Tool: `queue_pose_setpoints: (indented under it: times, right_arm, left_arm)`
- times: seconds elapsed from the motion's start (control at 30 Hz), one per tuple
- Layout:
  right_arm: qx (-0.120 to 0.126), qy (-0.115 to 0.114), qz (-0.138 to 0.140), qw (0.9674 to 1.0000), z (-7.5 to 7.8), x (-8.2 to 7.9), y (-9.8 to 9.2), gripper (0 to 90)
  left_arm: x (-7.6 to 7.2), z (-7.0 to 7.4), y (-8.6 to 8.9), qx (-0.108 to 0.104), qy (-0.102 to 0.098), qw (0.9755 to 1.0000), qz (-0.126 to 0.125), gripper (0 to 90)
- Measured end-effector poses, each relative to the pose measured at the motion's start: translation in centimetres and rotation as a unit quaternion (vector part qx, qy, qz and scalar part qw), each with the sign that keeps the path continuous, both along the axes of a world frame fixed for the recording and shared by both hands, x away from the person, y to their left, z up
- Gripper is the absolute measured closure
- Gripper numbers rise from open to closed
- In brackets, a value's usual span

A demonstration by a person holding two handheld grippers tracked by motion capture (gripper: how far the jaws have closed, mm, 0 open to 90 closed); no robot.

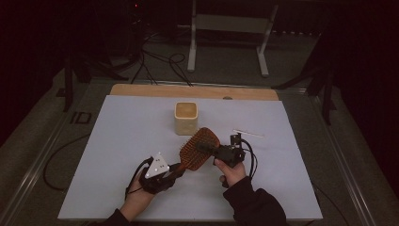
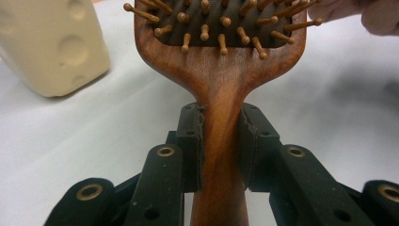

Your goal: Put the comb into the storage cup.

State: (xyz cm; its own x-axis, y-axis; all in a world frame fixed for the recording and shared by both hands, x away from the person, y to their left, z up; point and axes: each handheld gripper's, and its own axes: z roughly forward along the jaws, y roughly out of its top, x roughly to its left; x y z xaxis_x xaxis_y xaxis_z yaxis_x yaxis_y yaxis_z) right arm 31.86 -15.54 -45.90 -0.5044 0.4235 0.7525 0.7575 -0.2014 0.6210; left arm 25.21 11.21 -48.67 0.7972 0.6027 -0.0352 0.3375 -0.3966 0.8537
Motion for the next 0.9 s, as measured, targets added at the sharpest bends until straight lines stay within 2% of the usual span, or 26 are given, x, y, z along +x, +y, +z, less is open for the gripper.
queue_pose_setpoints:
  times: [0.07,0.1,0.17,0.2,0.27,0.47,0.53,0.63,0.7,0.73,0.8,0.83,0.9]
  right_arm:
    - [0.009,0.007,0.003,0.9999,-0.1,0.0,0.1,34.1]
    - [0.009,0.007,0.003,0.9999,-0.1,0.0,0.1,34.1]
    - [0.014,0.004,0.002,0.9999,-0.2,0.0,0.1,41.5]
    - [0.014,0.005,0.003,0.9999,-0.2,0.1,0.2,41.9]
    - [0.010,0.007,0.003,0.9999,-0.3,0.1,0.2,43.1]
    - [-0.007,0.016,0.005,0.9998,0.1,0.0,0.0,49.1]
    - [-0.015,0.009,0.003,0.9998,0.4,-0.2,0.2,49.7]
    - [-0.022,-0.004,0.001,0.9998,0.9,-0.5,0.3,50.2]
    - [-0.026,-0.014,0.000,0.9995,1.2,-0.5,0.4,50.8]
    - [-0.028,-0.018,-0.001,0.9995,1.4,-0.6,0.4,51.0]
    - [-0.038,-0.027,0.001,0.9989,1.8,-0.6,0.6,51.5]
    - [-0.039,-0.036,0.000,0.9986,2.0,-0.7,0.6,51.7]
    - [-0.044,-0.047,-0.002,0.9979,2.5,-0.6,0.7,51.7]
  left_arm:
    - [0.1,-0.1,0.0,-0.002,0.004,1.0000,-0.001,73.5]
    - [0.1,-0.1,0.0,-0.002,0.004,1.0000,-0.001,73.5]
    - [0.1,-0.2,-0.1,0.001,0.007,1.0000,-0.002,73.5]
    - [0.2,-0.2,-0.1,0.003,0.008,1.0000,-0.003,73.5]
    - [0.1,-0.3,-0.1,0.006,0.005,1.0000,-0.001,73.5]
    - [0.1,-0.5,-0.3,0.005,0.015,0.9999,-0.008,73.5]
    - [0.2,-0.4,-0.3,0.001,0.021,0.9997,-0.010,73.4]
    - [0.2,-0.3,-0.5,-0.003,0.019,0.9998,-0.007,73.3]
    - [0.1,-0.3,-0.5,-0.004,0.007,1.0000,-0.002,73.1]
    - [0.1,-0.2,-0.6,-0.004,0.011,0.9999,-0.004,72.7]
    - [0.2,-0.2,-0.5,-0.011,0.006,0.9999,-0.003,72.1]
    - [0.2,-0.1,-0.6,-0.009,0.012,0.9999,-0.002,69.4]
    - [0.4,0.0,-0.6,-0.001,0.027,0.9996,-0.004,54.5]
